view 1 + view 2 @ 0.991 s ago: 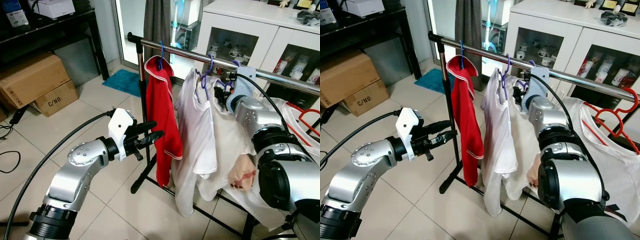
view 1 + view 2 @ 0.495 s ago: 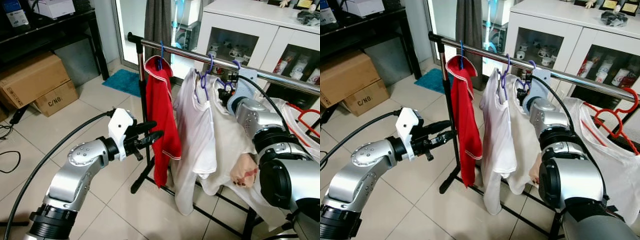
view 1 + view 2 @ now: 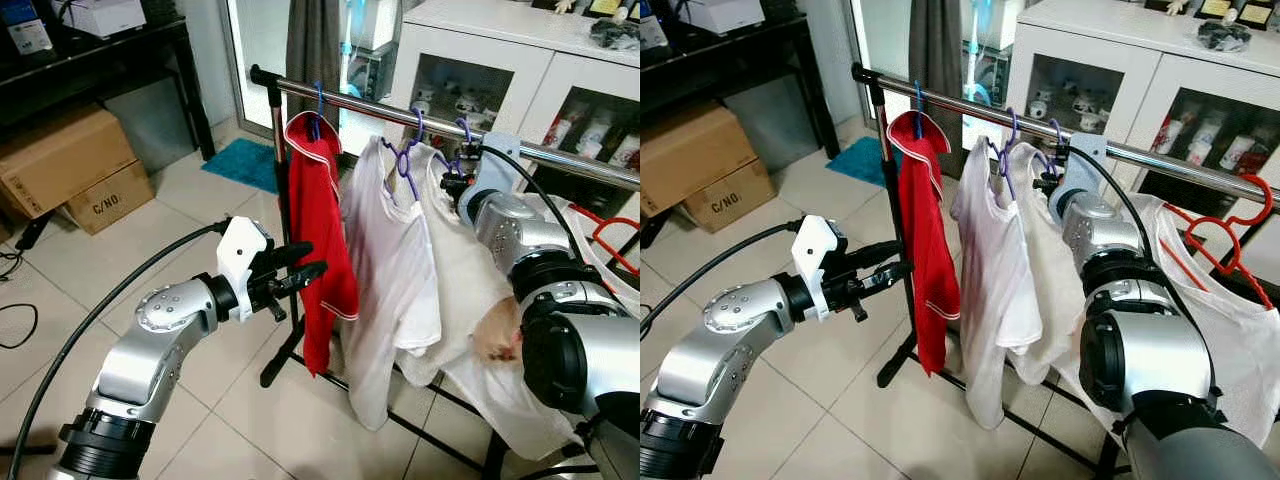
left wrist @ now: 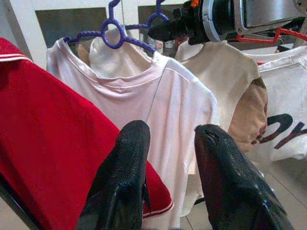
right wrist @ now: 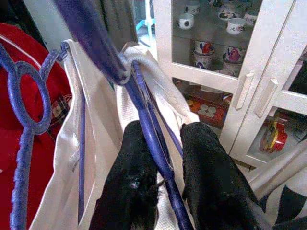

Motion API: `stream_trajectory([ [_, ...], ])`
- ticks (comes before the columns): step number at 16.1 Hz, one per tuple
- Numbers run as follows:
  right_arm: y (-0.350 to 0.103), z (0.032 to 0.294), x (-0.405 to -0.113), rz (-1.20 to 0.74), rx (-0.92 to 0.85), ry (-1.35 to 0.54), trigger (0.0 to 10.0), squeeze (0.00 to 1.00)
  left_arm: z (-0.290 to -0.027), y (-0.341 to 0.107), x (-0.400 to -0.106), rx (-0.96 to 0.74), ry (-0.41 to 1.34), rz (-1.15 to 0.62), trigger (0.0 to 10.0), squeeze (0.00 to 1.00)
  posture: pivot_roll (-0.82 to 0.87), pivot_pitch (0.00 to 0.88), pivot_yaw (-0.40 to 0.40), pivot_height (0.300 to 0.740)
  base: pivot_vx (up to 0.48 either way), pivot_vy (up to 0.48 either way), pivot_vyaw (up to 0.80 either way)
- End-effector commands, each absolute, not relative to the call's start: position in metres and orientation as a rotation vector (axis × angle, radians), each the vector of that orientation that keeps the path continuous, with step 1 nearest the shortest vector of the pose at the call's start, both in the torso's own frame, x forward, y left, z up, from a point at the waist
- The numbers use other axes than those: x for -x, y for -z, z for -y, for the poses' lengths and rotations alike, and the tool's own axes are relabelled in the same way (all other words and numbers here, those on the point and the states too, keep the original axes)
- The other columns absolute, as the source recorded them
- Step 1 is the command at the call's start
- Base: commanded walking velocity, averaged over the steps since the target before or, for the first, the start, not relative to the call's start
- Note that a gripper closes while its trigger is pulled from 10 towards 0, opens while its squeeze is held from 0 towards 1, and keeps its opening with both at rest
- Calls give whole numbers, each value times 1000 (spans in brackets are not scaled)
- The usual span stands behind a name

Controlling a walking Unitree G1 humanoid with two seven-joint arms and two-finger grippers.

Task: Hang hanger

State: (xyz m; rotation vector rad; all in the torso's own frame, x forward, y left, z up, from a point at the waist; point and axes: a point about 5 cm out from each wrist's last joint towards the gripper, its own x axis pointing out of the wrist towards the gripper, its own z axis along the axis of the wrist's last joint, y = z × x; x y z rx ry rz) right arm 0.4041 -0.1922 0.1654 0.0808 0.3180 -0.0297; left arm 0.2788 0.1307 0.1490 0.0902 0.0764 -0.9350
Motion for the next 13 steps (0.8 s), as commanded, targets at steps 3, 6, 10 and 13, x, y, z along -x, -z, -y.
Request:
stream_trajectory([
  [3,-170,189,-406,-301,-92,16,0,0,-130,-150,-279,-97,939,-80,10000,0,-139,0,7,740,0,0,0],
  [6,-176,192,-407,-275,-105,3,0,0,-132,-151,-280,-108,909,-74,10000,0,-135,0,2,740,0,0,0],
  [10,-189,204,-386,-174,-131,-49,0,0,-135,-152,-290,-116,708,-44,10000,0,-140,0,4,740,0,0,0],
  [13,-190,207,-360,-138,-88,-67,0,0,-133,-146,-291,-117,676,-64,10000,0,-151,0,12,740,0,0,0],
])
